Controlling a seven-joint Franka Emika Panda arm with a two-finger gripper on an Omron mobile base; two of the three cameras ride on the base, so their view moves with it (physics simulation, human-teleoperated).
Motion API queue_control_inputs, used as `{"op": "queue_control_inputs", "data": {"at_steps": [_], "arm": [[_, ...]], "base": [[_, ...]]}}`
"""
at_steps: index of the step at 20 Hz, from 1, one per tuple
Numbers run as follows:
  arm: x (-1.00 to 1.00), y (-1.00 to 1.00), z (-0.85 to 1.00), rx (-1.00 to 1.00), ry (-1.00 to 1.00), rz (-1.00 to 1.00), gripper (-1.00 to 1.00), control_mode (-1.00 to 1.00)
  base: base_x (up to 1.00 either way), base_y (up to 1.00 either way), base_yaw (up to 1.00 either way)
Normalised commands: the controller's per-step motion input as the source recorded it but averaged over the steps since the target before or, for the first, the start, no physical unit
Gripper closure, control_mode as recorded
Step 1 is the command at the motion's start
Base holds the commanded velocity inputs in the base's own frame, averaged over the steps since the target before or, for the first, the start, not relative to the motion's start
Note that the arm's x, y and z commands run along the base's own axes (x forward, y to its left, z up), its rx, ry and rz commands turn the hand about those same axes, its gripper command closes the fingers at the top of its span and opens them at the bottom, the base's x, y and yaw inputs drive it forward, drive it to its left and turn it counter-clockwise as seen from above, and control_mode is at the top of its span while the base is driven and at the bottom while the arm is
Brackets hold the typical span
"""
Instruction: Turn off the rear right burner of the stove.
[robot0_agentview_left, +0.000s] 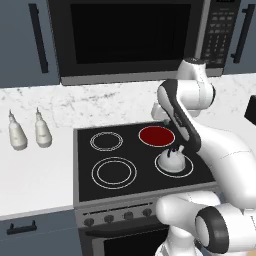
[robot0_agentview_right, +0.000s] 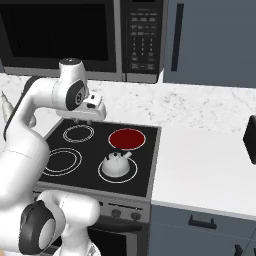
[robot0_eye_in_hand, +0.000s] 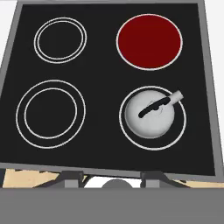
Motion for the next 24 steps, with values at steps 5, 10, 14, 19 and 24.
{"op": "queue_control_inputs", "data": {"at_steps": [5,10,14,19,24], "arm": [[-0.25,0.0,0.0,-0.01,-0.01,0.0,-1.0,-1.0],[-0.25,0.0,0.0,0.0,0.0,0.0,-1.0,-1.0],[-0.03,-0.11,-0.05,0.0,0.0,0.0,-1.0,1.0],[0.0,0.0,0.0,0.0,0.0,0.0,-1.0,1.0],[0.0,0.0,0.0,0.0,0.0,0.0,-1.0,1.0]], "base": [[0.0,0.0,0.0],[0.0,0.0,0.0],[-0.1,-0.22,0.0],[-0.18,-0.54,0.0],[-0.05,-0.38,0.0]]}}
